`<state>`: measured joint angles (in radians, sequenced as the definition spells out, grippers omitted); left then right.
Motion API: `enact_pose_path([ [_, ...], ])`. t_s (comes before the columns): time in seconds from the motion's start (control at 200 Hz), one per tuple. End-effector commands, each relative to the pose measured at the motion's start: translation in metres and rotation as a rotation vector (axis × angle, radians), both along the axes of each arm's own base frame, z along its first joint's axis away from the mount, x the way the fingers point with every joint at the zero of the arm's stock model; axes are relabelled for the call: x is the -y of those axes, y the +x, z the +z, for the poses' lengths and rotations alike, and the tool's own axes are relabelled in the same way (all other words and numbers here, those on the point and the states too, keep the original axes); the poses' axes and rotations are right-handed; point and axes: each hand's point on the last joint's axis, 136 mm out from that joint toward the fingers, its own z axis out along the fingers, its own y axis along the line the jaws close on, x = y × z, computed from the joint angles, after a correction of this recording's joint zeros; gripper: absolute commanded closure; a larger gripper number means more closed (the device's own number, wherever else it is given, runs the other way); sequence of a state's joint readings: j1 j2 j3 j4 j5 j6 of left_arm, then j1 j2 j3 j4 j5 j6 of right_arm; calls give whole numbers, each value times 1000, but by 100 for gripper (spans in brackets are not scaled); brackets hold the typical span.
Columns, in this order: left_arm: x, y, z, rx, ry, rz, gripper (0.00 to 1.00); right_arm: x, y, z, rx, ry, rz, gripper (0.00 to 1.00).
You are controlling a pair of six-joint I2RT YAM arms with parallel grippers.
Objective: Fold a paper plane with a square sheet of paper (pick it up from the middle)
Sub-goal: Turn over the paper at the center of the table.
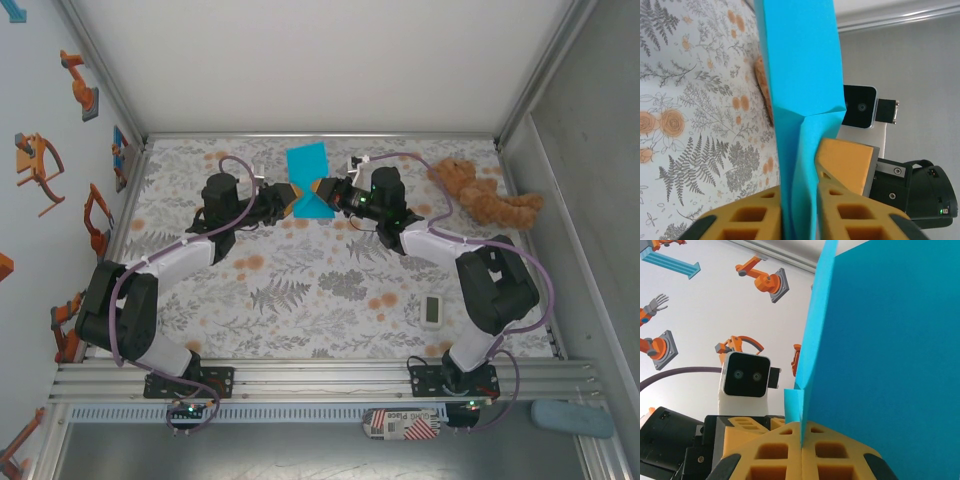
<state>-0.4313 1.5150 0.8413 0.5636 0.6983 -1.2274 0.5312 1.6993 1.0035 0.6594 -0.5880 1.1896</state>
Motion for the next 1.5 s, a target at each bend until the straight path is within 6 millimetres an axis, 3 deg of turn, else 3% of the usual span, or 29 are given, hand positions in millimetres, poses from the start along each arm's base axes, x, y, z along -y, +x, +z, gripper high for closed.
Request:
enact_pose_path([
  [0.0, -2, 2, -1, 8, 14, 2, 83, 5, 4, 1, 6, -14, -2, 89],
  [0.135, -6, 3, -10, 5, 69, 16, 88, 19, 7, -19, -23, -127, -53, 77],
  [0.285, -18, 1, -28, 5, 208, 40, 88, 55, 11, -44, -71, -313, -174, 61],
  [0.406, -39, -2, -48, -7, 424, 70, 88, 89, 12, -55, -92, -450, -275, 52],
  [0.506, -65, -8, -61, -13, 654, 90, 88, 113, 10, -53, -75, -550, -351, 46],
  [0.641, -106, -15, -62, 13, 987, 114, 88, 137, 6, -48, -51, -651, -421, 41],
  [0.771, -140, -13, -49, 76, 1292, 160, 89, 152, 4, -45, -51, -689, -476, 39],
  [0.931, -164, -6, -42, 112, 1557, 198, 89, 159, 4, -41, -54, -687, -510, 39],
  [1.097, -165, 3, -48, 131, 1742, 209, 89, 169, 3, -50, -92, -724, -550, 41],
  [1.227, -153, 15, -72, 107, 1797, 165, 89, 182, 0, -58, -137, -739, -602, 41],
  [1.387, -125, 27, -108, 86, 1799, 88, 88, 193, -3, -65, -176, -749, -625, 42],
  [1.492, -95, 26, -140, 19, 1683, -22, 84, 195, -4, -66, -188, -749, -630, 42],
])
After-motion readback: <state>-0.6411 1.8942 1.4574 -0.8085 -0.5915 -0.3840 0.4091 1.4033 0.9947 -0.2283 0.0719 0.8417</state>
